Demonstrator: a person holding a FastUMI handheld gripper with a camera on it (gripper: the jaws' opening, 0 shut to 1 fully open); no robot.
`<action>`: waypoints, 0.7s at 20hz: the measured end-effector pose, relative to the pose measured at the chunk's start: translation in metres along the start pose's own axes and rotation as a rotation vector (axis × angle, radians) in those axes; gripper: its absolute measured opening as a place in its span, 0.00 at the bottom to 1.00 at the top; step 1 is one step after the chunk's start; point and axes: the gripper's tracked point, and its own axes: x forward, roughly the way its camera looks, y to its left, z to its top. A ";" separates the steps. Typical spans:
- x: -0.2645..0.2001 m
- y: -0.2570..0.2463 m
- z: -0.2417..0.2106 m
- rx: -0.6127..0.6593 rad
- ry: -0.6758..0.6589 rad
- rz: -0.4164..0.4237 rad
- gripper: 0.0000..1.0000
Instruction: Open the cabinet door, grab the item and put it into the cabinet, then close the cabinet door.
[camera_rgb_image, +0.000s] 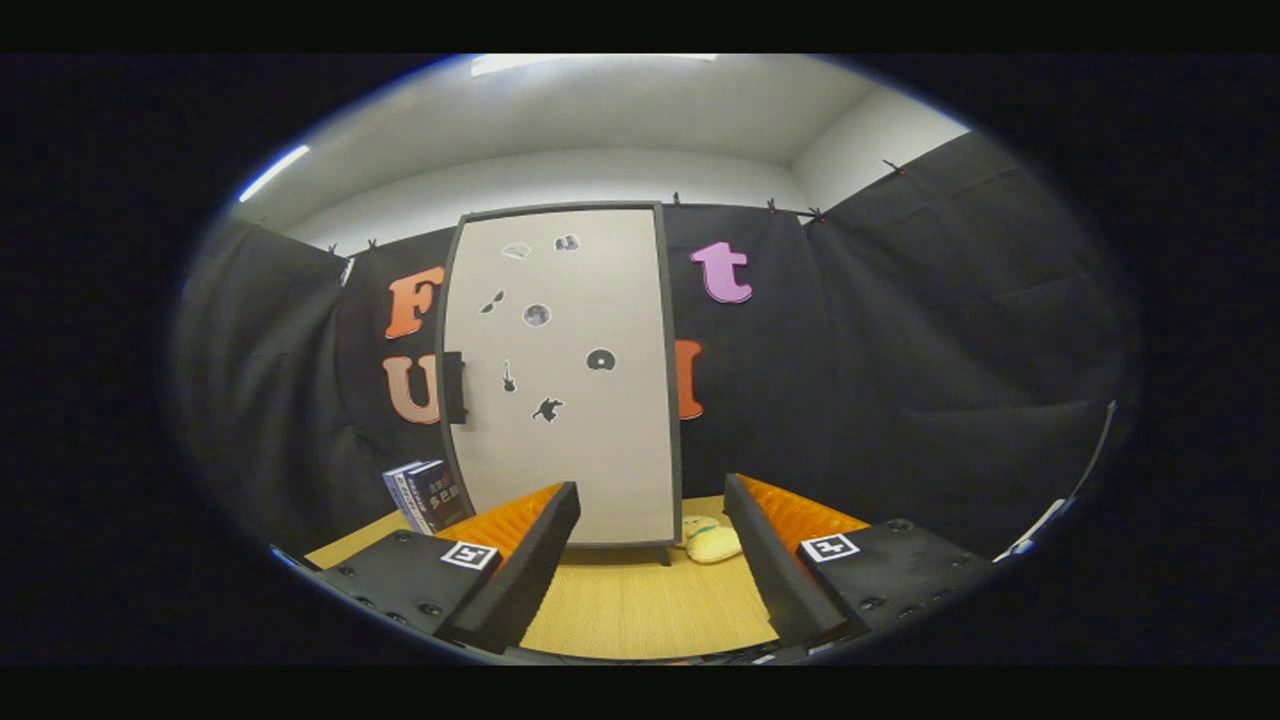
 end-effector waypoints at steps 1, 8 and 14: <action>0.002 0.004 -0.004 -0.003 0.010 0.003 0.95; 0.028 0.024 -0.037 0.030 0.071 -0.095 0.95; 0.045 0.015 -0.046 0.057 0.071 -0.279 0.95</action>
